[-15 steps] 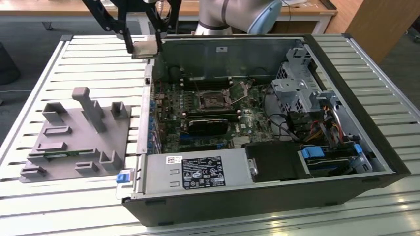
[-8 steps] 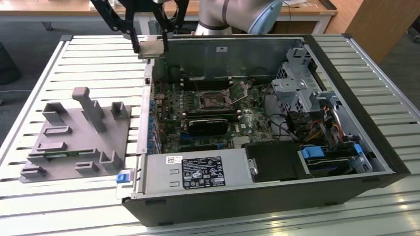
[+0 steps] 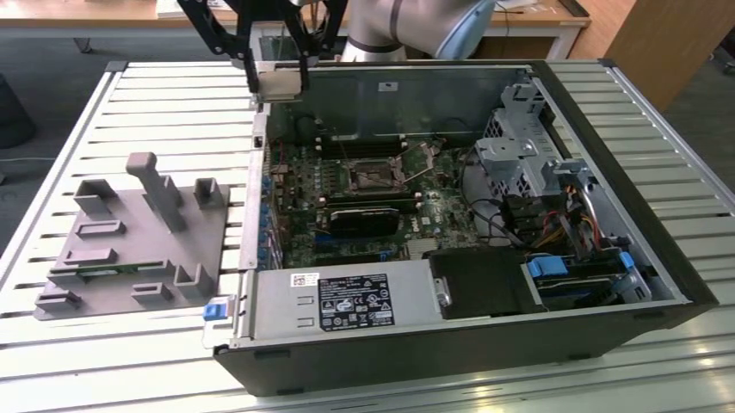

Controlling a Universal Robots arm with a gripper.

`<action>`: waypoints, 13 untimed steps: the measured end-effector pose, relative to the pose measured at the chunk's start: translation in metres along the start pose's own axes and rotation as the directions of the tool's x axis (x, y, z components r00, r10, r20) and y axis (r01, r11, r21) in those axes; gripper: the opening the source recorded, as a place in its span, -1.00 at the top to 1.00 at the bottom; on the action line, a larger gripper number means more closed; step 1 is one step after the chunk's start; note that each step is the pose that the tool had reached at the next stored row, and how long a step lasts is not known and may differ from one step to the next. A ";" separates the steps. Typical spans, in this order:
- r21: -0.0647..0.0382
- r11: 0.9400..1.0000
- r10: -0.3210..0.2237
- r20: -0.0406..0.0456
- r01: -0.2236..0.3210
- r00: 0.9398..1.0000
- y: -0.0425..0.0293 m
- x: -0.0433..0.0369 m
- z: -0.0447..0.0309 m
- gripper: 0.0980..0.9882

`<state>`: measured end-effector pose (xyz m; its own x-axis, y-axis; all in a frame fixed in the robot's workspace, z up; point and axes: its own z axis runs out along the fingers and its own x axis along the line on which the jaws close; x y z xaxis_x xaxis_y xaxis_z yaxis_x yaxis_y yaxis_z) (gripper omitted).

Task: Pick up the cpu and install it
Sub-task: 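Pick up the cpu and move it towards the insertion slot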

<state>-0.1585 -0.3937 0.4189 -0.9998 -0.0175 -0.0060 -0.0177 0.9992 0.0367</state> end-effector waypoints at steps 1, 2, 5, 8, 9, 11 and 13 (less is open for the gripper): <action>0.000 1.000 0.000 0.000 0.000 1.000 0.0000 -0.0017 0.0000 0.00; 0.000 1.000 0.000 0.000 0.000 1.000 -0.0001 -0.0034 0.0000 0.00; 0.000 1.000 0.000 0.000 0.000 1.000 -0.0001 -0.0085 0.0001 0.00; 0.000 1.000 0.000 0.000 0.000 1.000 -0.0002 -0.0138 0.0000 0.00; 0.000 1.000 0.000 0.000 0.000 1.000 -0.0002 -0.0155 0.0001 0.00; 0.000 1.000 0.000 0.000 0.000 1.000 -0.0002 -0.0189 0.0001 0.00; 0.000 1.000 0.000 0.000 0.000 1.000 -0.0003 -0.0224 0.0001 0.00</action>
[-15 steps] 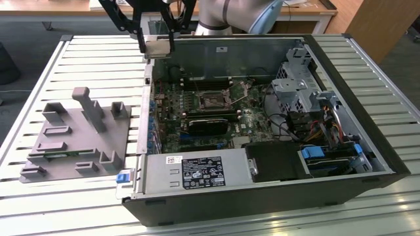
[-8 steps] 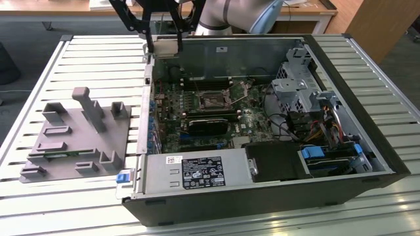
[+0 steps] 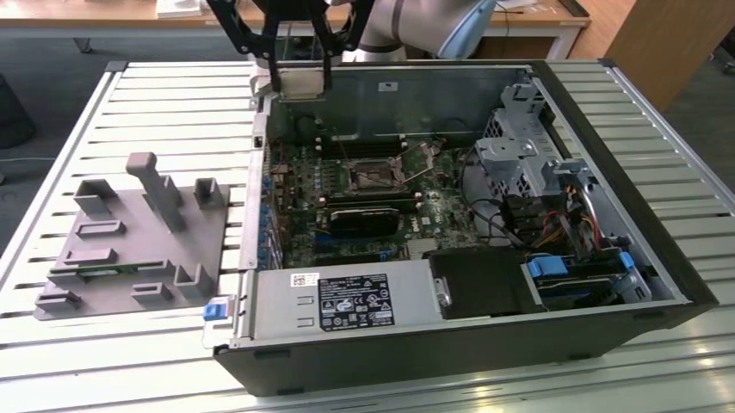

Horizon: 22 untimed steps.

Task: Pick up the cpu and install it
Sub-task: 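Pick up the cpu and move it towards the insertion slot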

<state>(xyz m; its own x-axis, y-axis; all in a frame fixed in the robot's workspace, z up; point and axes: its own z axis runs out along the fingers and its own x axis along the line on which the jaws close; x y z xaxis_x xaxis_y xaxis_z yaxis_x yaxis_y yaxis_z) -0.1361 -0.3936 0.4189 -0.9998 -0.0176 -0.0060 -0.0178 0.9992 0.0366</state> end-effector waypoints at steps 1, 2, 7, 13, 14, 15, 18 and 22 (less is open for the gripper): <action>0.000 1.000 0.000 0.000 0.000 1.000 0.0000 -0.0017 0.0000 0.00; 0.000 1.000 0.000 0.000 0.000 1.000 -0.0001 -0.0036 0.0001 0.00; 0.000 1.000 0.000 0.000 0.000 1.000 -0.0002 -0.0122 0.0001 0.00; 0.000 1.000 0.000 0.000 0.000 1.000 -0.0002 -0.0227 0.0002 0.00; 0.000 1.000 0.000 0.000 0.000 1.000 -0.0002 -0.0249 0.0002 0.00; 0.000 1.000 0.000 0.000 0.000 1.000 -0.0001 -0.0269 0.0002 0.00; 0.000 1.000 0.000 0.000 0.000 1.000 0.0000 -0.0337 0.0002 0.00; 0.000 1.000 0.000 0.000 0.000 1.000 0.0014 -0.0407 0.0004 0.00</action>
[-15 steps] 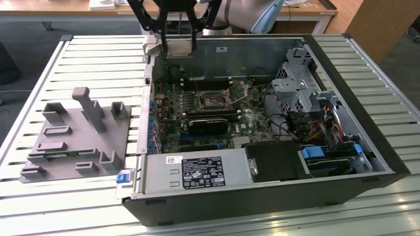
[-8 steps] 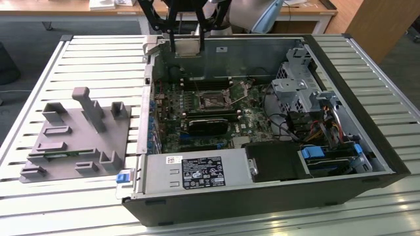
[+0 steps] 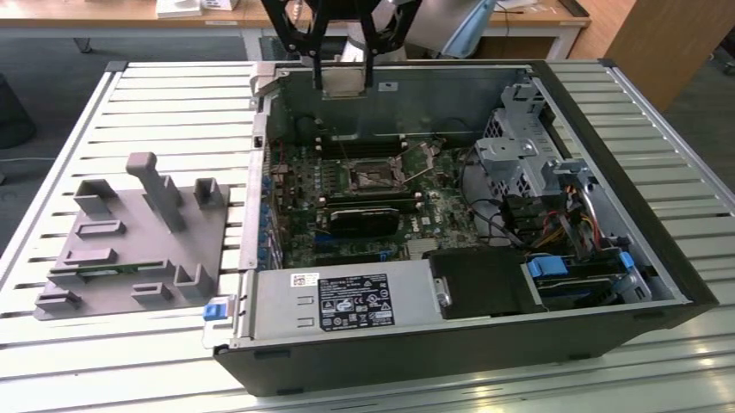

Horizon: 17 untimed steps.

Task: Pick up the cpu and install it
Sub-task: 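Pick up the cpu and move it towards the insertion slot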

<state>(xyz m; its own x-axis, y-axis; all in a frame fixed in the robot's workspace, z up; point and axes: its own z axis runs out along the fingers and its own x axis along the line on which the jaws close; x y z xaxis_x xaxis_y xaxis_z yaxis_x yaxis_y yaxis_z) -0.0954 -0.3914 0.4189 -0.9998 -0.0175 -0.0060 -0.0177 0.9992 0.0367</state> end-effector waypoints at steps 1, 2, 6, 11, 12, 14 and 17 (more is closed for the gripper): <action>0.000 1.000 0.000 0.000 0.000 1.000 0.0008 -0.0017 0.0001 0.00; 0.000 1.000 0.000 0.000 0.000 1.000 0.0019 -0.0034 0.0002 0.00; 0.000 1.000 0.000 0.000 0.000 1.000 0.0069 -0.0102 0.0006 0.00; 0.000 1.000 0.000 0.000 0.000 1.000 0.0112 -0.0192 0.0011 0.00; 0.000 1.000 0.000 0.000 0.000 1.000 0.0123 -0.0204 0.0013 0.00; 0.000 1.000 0.000 0.000 0.000 1.000 0.0142 -0.0227 0.0014 0.00; 0.000 1.000 -0.001 0.000 0.001 1.000 0.0163 -0.0260 0.0016 0.00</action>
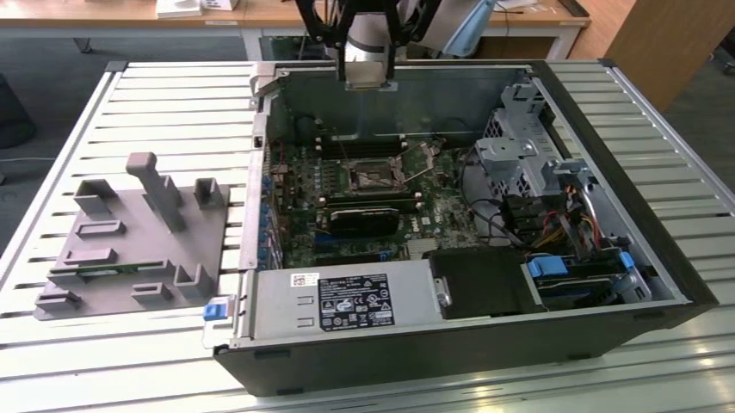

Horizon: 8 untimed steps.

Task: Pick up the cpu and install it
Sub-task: 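Pick up the cpu and move it towards the insertion slot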

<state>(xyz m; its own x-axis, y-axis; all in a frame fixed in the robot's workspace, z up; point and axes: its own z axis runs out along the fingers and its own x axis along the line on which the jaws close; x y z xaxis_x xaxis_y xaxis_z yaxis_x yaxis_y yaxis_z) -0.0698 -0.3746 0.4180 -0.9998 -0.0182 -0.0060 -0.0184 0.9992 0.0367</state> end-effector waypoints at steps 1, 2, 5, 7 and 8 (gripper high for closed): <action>0.000 1.000 0.000 0.000 0.000 1.000 0.0008 -0.0009 0.0000 0.00; 0.000 1.000 0.000 0.000 0.000 1.000 0.0016 -0.0019 0.0002 0.00; 0.000 1.000 -0.001 0.000 0.001 1.000 0.0038 -0.0045 0.0003 0.00; 0.000 1.000 -0.001 0.000 0.001 1.000 0.0055 -0.0059 0.0005 0.00; 0.000 1.000 -0.001 0.000 0.001 1.000 0.0063 -0.0067 0.0007 0.00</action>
<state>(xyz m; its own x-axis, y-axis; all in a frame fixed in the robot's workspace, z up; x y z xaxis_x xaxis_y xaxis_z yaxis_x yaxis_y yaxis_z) -0.0632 -0.3682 0.4176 -0.9998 -0.0191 -0.0060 -0.0193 0.9991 0.0367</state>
